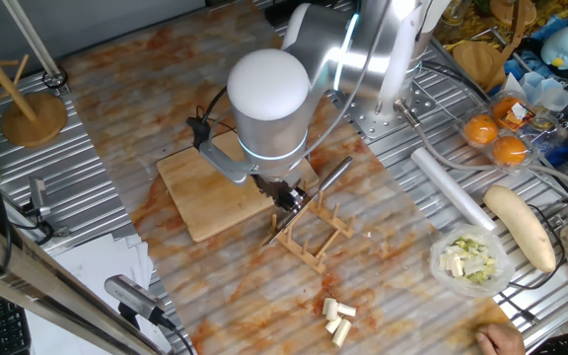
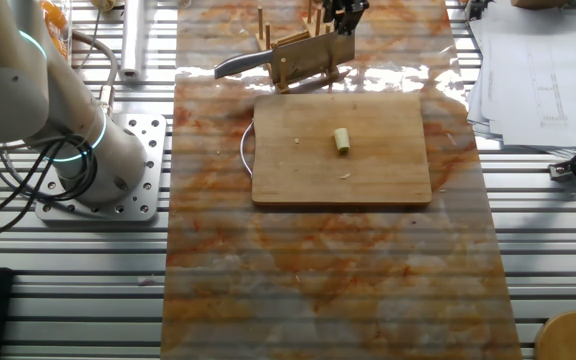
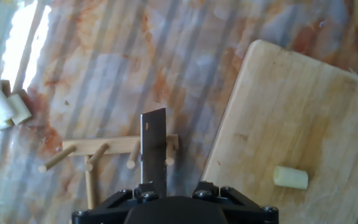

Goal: Chop the scallions

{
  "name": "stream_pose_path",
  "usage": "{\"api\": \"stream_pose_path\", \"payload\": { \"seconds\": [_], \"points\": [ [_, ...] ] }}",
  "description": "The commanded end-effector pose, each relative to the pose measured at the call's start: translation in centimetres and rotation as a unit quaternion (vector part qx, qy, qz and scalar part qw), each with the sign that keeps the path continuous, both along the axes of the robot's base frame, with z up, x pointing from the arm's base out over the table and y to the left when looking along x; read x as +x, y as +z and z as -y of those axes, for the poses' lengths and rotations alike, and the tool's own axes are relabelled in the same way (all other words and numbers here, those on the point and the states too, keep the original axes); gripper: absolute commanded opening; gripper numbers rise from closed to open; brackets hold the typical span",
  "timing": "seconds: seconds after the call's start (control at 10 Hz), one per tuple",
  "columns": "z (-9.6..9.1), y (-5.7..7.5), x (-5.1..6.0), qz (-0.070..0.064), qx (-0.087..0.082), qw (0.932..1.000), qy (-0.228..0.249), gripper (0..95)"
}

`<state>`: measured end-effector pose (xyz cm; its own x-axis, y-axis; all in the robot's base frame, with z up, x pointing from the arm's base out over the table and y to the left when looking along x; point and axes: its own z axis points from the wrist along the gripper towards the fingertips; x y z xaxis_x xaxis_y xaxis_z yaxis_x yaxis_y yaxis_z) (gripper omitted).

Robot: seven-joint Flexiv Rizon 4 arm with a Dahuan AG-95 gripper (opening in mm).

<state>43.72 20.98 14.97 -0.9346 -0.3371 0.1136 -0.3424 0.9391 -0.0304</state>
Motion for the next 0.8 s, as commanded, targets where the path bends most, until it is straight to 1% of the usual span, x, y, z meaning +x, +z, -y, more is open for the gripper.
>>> {"api": "stream_pose_path", "payload": {
  "seconds": [0.1, 0.2, 0.3, 0.6, 0.8],
  "points": [
    [0.13, 0.02, 0.08, 0.006, -0.005, 0.9998, -0.019, 19.0],
    [0.13, 0.02, 0.08, 0.008, -0.008, 0.9996, -0.026, 19.0],
    [0.13, 0.02, 0.08, 0.007, -0.009, 0.9995, -0.029, 19.0],
    [0.13, 0.02, 0.08, 0.006, -0.003, 1.0, -0.006, 19.0],
    [0.13, 0.02, 0.08, 0.01, 0.0, 0.9999, 0.011, 19.0]
  ]
}}
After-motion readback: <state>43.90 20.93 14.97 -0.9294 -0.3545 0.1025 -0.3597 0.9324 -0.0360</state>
